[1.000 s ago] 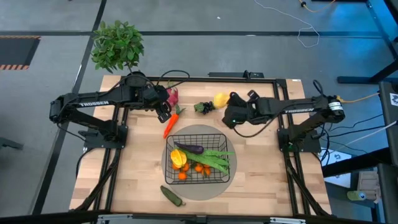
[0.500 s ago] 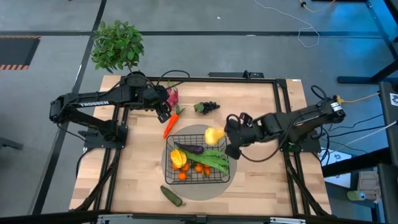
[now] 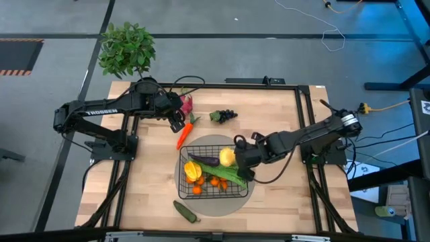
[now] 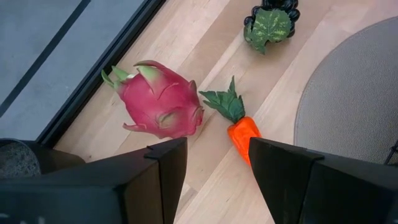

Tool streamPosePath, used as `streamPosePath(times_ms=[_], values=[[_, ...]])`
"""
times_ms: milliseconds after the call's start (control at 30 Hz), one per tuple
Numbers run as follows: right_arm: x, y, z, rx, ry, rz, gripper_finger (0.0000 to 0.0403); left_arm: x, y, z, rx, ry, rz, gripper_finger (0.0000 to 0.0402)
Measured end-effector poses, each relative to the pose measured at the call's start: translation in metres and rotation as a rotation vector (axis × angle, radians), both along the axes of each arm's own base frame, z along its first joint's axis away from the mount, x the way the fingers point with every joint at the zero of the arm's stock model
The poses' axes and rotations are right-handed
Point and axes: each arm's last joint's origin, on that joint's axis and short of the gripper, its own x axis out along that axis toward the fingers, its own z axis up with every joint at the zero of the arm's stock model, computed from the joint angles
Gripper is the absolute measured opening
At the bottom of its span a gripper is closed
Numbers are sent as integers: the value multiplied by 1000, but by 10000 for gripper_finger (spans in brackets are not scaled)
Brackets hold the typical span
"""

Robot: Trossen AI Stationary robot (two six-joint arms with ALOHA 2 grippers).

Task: Build produce basket
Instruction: Put the pear into the black basket

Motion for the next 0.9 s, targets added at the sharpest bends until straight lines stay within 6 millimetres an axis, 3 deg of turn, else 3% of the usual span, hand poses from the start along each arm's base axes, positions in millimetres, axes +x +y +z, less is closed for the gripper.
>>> streamPosePath(times_ms=[333,567,900], values=[[11,1,-20,-30,80,107,0,0,0,0,0,-1,0,162],[13,-2,-22,-37,86,97,15,0,0,0,0,-1,1,162],[14,-4,-22,-6,114,214,129,0,0,0,0,0,1,162]])
